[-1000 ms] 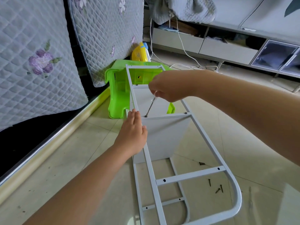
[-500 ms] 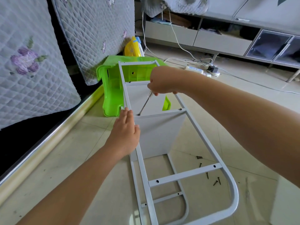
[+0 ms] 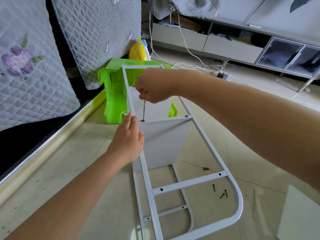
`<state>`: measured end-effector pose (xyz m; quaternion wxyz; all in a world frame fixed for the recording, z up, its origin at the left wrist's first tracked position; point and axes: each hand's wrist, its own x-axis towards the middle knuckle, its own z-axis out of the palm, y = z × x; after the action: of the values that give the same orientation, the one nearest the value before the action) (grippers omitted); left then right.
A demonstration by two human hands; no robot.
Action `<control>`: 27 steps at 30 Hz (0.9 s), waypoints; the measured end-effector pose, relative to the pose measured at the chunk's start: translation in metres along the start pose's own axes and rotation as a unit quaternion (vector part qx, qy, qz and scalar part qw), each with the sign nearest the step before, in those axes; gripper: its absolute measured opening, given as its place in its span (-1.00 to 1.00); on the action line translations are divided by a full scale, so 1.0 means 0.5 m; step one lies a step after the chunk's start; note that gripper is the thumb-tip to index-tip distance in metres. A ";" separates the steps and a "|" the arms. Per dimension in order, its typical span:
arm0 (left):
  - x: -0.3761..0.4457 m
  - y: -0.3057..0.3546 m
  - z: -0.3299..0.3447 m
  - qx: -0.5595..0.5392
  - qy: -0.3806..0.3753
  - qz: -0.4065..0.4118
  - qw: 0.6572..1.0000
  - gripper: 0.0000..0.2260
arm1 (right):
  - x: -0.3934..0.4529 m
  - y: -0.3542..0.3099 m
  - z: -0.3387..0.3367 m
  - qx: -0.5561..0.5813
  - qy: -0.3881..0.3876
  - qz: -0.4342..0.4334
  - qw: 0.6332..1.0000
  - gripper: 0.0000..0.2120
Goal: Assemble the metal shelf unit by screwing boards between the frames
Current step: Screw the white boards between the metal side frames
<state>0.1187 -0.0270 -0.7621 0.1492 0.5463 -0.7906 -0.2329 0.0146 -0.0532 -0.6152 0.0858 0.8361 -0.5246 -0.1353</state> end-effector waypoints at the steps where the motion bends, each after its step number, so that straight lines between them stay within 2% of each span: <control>1: 0.000 0.000 0.000 -0.004 -0.001 0.000 1.000 -0.52 | 0.008 0.003 0.000 0.010 -0.005 0.018 1.000 -0.71; 3: -0.002 -0.001 0.001 -0.009 -0.001 0.003 1.000 -0.52 | 0.017 0.022 0.004 0.066 -0.035 0.072 0.995 -0.66; 6: -0.009 -0.003 0.001 -0.009 -0.002 0.004 1.000 -0.52 | 0.005 0.042 0.013 0.202 -0.074 0.173 0.961 -0.68; 8: -0.008 -0.005 0.001 -0.009 -0.001 0.006 1.000 -0.52 | -0.009 0.041 0.016 0.232 -0.084 0.197 0.949 -0.70; 12: -0.004 -0.002 0.004 -0.021 0.004 0.006 1.000 -0.52 | -0.026 0.032 0.016 0.153 -0.090 0.146 0.973 -0.83; 15: -0.003 0.000 0.004 -0.014 0.003 0.002 1.000 -0.52 | -0.039 0.030 0.011 0.141 -0.090 0.105 0.980 -0.93; 21: -0.004 0.002 -0.001 -0.003 -0.002 -0.004 1.000 -0.53 | -0.049 0.007 0.008 0.038 -0.004 0.036 0.999 -0.71; 23: 0.000 0.004 -0.004 0.003 -0.003 -0.007 1.000 -0.53 | -0.046 -0.002 0.012 0.026 -0.001 0.039 0.999 -0.68; 27: 0.007 0.009 -0.009 0.001 -0.006 -0.016 1.000 -0.53 | -0.029 -0.018 0.005 0.076 -0.018 0.115 0.990 -0.75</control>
<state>0.1160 -0.0300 -0.7559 0.1399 0.5579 -0.7826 -0.2382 0.0155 -0.0365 -0.6180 0.0277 0.7718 -0.6274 -0.0996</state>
